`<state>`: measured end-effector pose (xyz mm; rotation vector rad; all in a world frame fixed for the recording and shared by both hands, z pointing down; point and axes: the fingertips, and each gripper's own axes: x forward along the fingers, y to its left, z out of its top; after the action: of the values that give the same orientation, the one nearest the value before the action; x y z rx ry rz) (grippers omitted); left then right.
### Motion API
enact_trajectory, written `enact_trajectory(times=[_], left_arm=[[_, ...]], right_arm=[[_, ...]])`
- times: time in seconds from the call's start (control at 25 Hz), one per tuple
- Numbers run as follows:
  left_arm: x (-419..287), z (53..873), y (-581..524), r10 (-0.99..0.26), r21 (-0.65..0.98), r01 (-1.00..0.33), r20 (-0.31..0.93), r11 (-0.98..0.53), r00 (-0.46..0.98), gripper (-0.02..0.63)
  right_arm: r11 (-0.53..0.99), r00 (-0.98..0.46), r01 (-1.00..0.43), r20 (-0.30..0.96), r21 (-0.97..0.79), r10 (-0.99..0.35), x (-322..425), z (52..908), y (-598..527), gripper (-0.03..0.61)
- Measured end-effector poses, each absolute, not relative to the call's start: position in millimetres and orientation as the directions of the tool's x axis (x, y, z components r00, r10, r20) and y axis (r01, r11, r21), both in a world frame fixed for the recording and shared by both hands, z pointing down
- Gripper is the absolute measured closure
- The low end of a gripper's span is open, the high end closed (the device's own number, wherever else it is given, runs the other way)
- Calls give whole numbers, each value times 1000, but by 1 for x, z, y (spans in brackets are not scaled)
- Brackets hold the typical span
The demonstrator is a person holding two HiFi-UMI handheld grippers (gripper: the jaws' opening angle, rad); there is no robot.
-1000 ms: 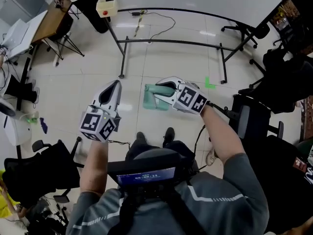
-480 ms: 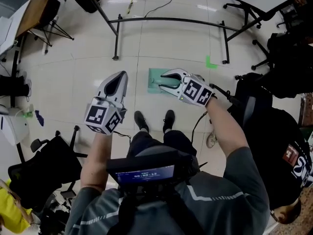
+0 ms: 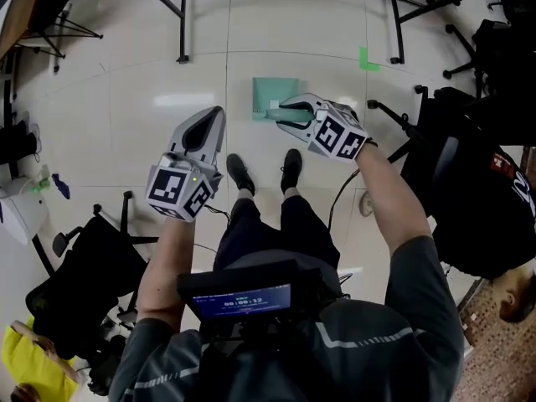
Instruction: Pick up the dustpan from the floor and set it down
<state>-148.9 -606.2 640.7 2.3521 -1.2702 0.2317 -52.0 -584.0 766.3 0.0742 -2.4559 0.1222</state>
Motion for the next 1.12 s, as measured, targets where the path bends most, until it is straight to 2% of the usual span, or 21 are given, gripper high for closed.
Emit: enact_trajectory(times=[0.44, 0.68, 1.0, 1.12], left_arm=[[-155, 706, -603, -703, 323, -831, 443, -453, 556, 580], [-156, 717, -606, -702, 331, -836, 454, -439, 548, 580], [-157, 713, -602, -701, 332, -832, 450, -444, 553, 580], [-152, 708, -600, -708, 331, -834, 443, -441, 550, 580]], right_arm=[[989, -735, -85, 677, -122, 20, -49, 851, -581, 419], [986, -762, -109, 647, -123, -3, -53, 854, -588, 419], [989, -742, -107, 670, -98, -14, -58, 855, -581, 419], [989, -721, -99, 693, -111, 6, -51, 860, -572, 370]])
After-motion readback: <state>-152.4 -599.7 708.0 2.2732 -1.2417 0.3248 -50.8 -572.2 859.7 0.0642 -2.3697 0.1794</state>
